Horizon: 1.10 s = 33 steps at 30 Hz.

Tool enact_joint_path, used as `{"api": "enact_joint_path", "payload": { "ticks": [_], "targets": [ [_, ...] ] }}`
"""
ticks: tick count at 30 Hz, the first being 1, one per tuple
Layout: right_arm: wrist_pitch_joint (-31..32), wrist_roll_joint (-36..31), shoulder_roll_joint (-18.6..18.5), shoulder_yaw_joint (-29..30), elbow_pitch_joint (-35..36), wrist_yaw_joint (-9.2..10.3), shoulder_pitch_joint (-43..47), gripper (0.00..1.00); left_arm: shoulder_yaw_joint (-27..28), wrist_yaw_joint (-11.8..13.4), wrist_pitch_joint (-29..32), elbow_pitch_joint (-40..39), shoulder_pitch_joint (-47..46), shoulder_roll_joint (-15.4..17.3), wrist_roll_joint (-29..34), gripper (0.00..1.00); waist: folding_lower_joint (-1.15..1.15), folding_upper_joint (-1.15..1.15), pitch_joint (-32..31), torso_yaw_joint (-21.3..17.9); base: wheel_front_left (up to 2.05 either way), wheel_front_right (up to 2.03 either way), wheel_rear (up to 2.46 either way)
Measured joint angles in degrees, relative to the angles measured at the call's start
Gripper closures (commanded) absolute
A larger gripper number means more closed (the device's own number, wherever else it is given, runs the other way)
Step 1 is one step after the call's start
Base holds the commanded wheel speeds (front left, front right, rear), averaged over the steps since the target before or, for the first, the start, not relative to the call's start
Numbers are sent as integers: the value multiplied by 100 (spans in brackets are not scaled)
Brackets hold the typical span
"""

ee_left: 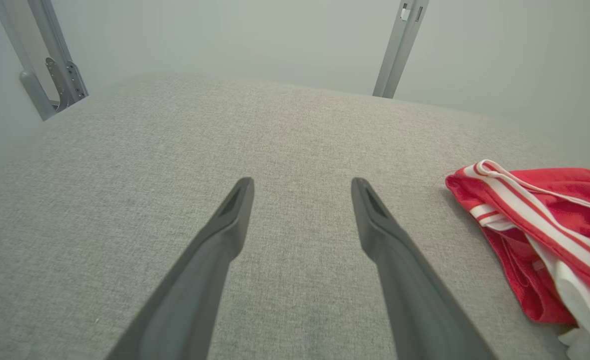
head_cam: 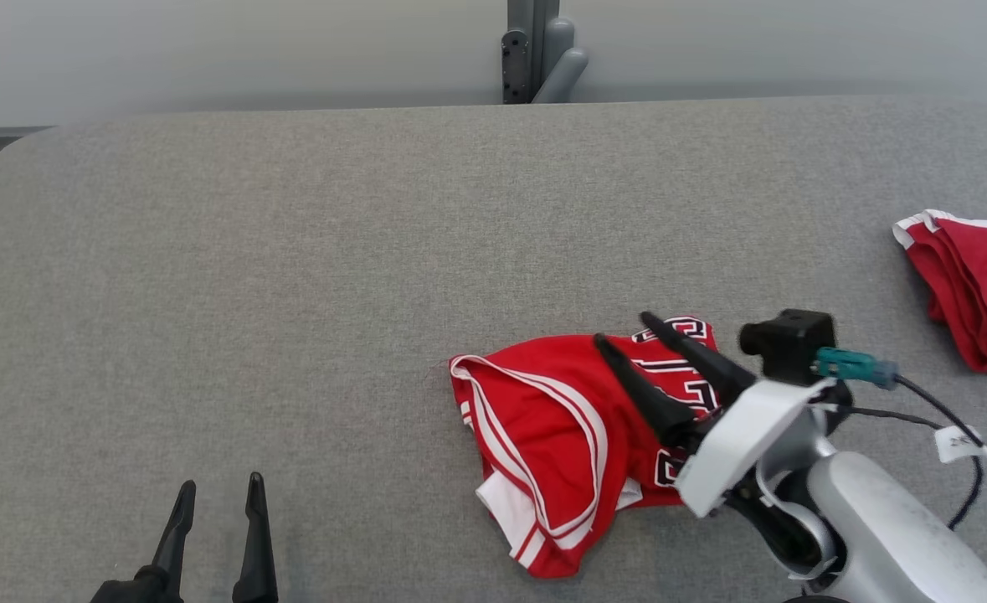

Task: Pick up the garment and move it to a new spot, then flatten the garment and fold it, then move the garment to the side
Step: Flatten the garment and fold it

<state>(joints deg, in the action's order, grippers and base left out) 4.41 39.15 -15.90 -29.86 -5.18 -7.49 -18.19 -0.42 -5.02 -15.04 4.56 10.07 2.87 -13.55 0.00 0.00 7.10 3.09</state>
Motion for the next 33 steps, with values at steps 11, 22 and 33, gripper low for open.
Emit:
{"api": "enact_joint_path", "payload": {
  "ticks": [11,22,33],
  "targets": [
    [-948,-1014,-220,1078,-298,0,864,100,-153,48,0,-33,42,-1,-99,0,0,0,-182,-228,0,0,0],
    [-1828,-1362,212,198,-1601,0,276,100,-271,15,0,-32,-142,-1,-42,0,0,0,172,-50,0,0,0],
    [-1947,-1411,478,-889,-2402,1,-78,100,-294,-10,0,14,-277,-1,0,0,0,0,476,299,0,0,0]
  ]
}}
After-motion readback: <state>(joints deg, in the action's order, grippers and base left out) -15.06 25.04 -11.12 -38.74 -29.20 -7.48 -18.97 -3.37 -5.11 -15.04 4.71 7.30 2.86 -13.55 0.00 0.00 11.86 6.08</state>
